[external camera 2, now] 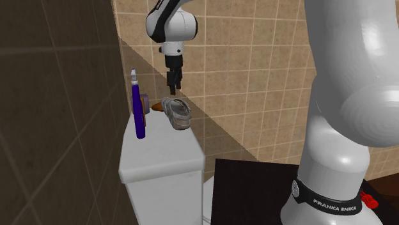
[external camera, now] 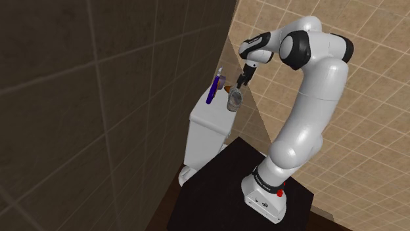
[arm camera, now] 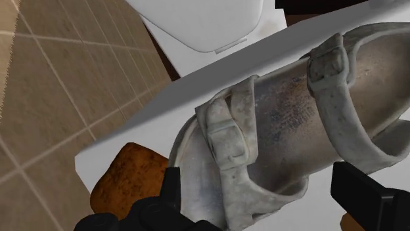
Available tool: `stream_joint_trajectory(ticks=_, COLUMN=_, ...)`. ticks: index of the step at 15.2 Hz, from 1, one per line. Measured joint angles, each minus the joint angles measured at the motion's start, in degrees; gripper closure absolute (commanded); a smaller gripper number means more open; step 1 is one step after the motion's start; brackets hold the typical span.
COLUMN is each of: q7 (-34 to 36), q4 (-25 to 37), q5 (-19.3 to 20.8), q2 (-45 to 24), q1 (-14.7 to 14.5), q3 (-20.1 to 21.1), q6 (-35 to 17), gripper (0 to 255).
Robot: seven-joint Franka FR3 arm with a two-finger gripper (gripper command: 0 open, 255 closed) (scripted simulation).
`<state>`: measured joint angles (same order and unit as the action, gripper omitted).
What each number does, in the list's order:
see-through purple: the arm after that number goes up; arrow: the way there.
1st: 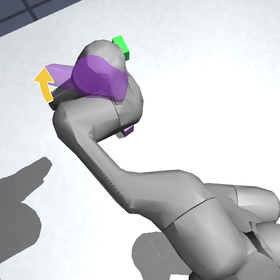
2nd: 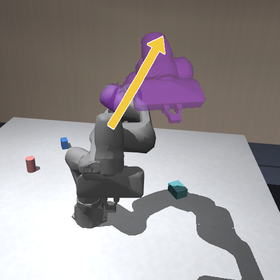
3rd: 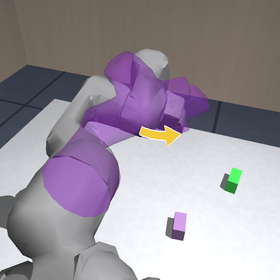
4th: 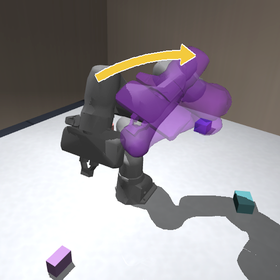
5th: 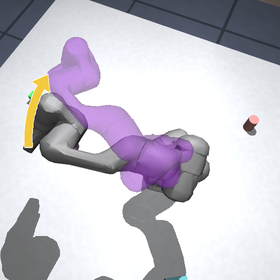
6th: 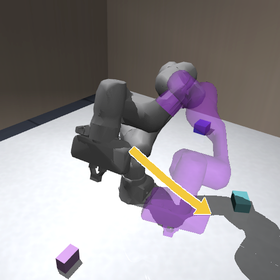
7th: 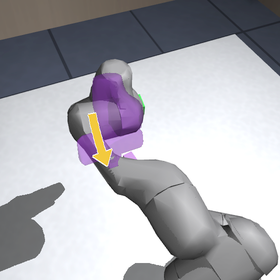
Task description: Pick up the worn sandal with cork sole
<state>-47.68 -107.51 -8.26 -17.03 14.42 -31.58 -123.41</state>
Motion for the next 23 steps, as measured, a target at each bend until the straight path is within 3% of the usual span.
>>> stream_joint_trajectory(ticks=8, q7=-2.1, q4=-0.2, q5=-2.8, q2=-4.5, q1=1.6, q3=1.1, q6=-4.2, gripper=0)
stream_joint_trajectory(ticks=9, q7=-2.2, q4=-0.4, q5=-2.9, q2=-4.6, q1=1.6, q3=1.1, q6=-4.5, gripper=255)
stream_joint_trajectory(ticks=23, q7=-1.7, q4=0.3, q5=-2.2, q2=-3.5, q1=1.2, q3=0.8, q6=-2.9, gripper=255)
